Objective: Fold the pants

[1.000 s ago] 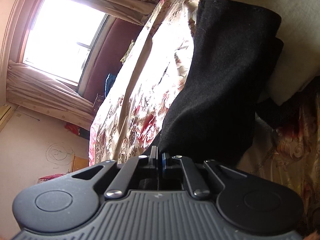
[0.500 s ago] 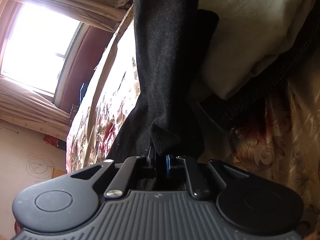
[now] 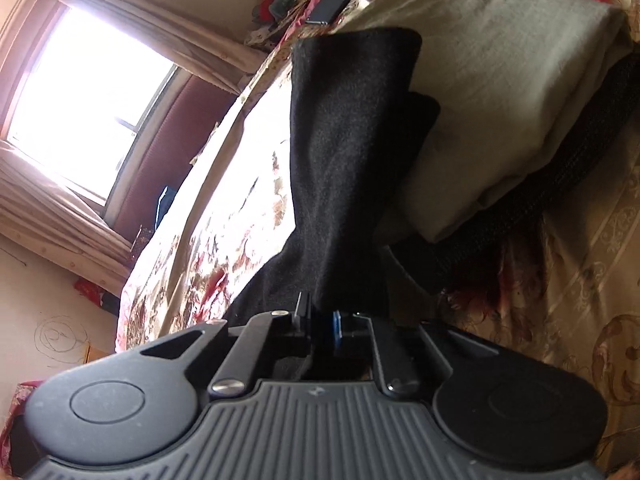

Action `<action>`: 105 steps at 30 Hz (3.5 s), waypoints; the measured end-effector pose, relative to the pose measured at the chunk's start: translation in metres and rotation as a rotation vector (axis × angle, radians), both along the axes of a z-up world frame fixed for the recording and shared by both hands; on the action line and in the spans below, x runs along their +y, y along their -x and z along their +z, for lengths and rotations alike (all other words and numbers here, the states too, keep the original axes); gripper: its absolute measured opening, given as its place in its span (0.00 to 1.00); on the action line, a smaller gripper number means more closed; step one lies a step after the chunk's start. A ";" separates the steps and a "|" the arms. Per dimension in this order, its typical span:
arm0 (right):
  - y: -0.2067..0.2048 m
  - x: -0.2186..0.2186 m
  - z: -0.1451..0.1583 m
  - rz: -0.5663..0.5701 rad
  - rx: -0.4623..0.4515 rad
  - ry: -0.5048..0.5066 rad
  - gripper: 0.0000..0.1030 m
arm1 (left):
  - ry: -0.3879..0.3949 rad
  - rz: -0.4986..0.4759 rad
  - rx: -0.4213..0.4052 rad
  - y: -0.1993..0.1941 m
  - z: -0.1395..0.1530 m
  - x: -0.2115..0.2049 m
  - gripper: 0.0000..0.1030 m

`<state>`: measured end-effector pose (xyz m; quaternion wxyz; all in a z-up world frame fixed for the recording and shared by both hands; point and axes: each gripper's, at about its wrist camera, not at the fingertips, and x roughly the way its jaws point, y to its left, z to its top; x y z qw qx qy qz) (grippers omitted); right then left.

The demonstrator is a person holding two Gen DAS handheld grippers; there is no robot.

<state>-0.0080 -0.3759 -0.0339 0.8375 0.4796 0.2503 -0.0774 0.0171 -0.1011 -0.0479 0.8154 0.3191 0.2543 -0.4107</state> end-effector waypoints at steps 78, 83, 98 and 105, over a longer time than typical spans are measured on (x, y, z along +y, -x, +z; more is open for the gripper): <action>-0.041 0.394 0.022 1.379 -0.171 0.891 0.36 | -0.111 0.464 -0.076 0.007 0.012 0.281 0.54; -0.044 0.421 0.007 1.418 -0.154 0.967 0.34 | -0.155 0.471 -0.121 0.000 0.001 0.293 0.53; -0.049 0.422 0.013 1.363 -0.085 0.853 0.07 | -0.261 0.611 -0.312 0.001 0.001 0.323 0.34; -0.042 0.435 0.015 1.385 -0.088 0.802 0.01 | -0.278 0.651 -0.324 -0.011 0.004 0.338 0.34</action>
